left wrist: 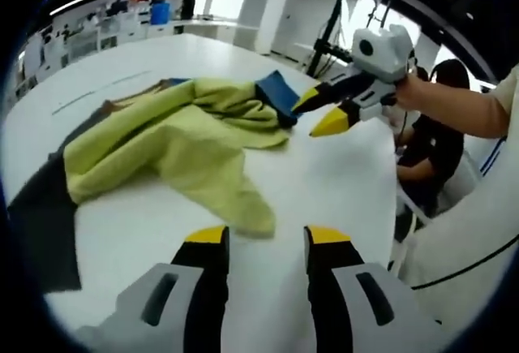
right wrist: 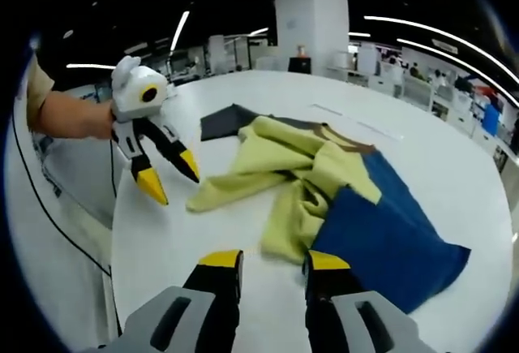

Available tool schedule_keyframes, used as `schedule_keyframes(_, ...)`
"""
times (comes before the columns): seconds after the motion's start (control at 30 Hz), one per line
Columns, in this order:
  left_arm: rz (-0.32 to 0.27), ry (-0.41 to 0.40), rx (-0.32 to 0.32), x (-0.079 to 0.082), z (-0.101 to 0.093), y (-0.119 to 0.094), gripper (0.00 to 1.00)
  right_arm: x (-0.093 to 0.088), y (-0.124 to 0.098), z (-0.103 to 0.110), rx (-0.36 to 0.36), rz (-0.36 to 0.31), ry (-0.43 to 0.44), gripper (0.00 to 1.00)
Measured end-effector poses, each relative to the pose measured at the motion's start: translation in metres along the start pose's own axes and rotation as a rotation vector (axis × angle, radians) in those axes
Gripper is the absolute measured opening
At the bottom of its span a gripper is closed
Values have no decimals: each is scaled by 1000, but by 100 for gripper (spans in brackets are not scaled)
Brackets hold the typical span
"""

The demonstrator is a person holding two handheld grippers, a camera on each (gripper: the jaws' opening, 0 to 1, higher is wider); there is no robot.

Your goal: Fold the garment on the visible template until the final outline fits inside the template.

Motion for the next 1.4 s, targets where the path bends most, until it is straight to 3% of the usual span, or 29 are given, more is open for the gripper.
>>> schedule_keyframes(0.47, 0, -49, 4, -4, -2, 10, 26, 2, 10, 8, 28, 0, -21, 22)
schedule_keyframes(1.2, 27, -42, 37, 0, -5, 22, 6, 1, 21, 5, 26, 17, -35, 18)
schedule_keyframes(1.3, 24, -46, 39, 0, -6, 22, 9, 0, 21, 6, 25, 23, -40, 18)
schedule_keyframes(1.4, 15, -53, 46, 1, -8, 22, 19, -1, 22, 5, 23, 26, -39, 18)
Point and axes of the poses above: the point that each gripper's makers call its tool centre point, and the gripper's own axes: y roughly forward along the fingers, z roughly to its left, x roughly out of its top, the point moved 10 cm from there along -y, roughly backward along the fingers, and after that the axes turned 3 degrees about -y, right-handed, at the moved point
